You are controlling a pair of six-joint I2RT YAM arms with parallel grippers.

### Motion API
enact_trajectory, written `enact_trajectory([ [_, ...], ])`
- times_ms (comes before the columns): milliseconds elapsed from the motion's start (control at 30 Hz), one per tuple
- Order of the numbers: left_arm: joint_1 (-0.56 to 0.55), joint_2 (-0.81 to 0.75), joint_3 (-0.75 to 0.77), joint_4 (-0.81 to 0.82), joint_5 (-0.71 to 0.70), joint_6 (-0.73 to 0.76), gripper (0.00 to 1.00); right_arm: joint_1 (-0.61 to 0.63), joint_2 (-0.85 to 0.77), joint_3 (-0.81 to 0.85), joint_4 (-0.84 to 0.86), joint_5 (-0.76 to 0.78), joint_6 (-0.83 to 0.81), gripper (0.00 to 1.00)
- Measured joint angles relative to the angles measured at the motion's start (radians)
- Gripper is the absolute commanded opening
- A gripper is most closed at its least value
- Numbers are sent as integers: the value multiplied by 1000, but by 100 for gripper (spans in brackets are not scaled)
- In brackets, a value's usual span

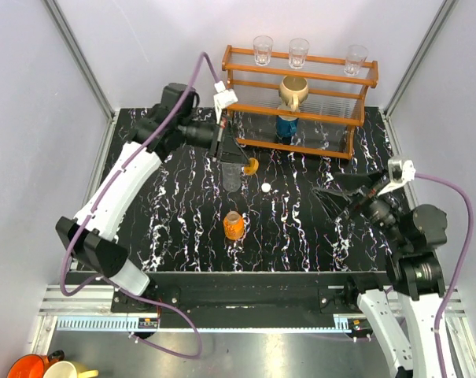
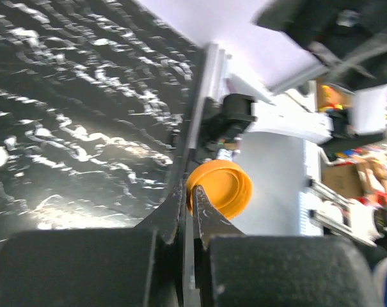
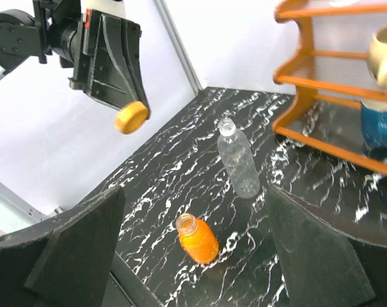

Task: Screw on the bottle caps

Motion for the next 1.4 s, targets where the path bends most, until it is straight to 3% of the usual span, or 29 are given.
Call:
enact_trajectory([
  [100, 46, -64, -89, 145, 180, -171, 0, 1, 79, -23, 183, -92, -5, 100],
  [200, 76, -133, -311, 545, 325, -527, 0, 25, 167, -18, 320, -136, -30, 100],
  [300, 88, -140, -504, 1016, 406, -950, 0, 171, 268, 8, 367, -114, -130, 100],
  [367, 93, -127, -554, 1179, 439, -1117, 0, 350, 332, 38, 354, -26, -261, 100],
  [533, 121, -166, -557, 1197, 465, -1149, 0, 754, 441, 69, 310, 246, -554, 100],
  [733, 156, -251, -604, 1191, 468, -1141, 0, 921, 437, 69, 348, 506, -782, 100],
  [900, 156, -271, -653, 1183, 465, -1138, 0, 1062, 488, 50, 482, 679, -959, 98],
  [1067, 156, -274, -679, 1181, 461, -1147, 0, 1099, 577, 13, 568, 759, -1049, 90],
  [1400, 156, -300, -690, 1209, 458, -1178, 0, 1118, 586, 7, 658, 777, -1064, 76],
])
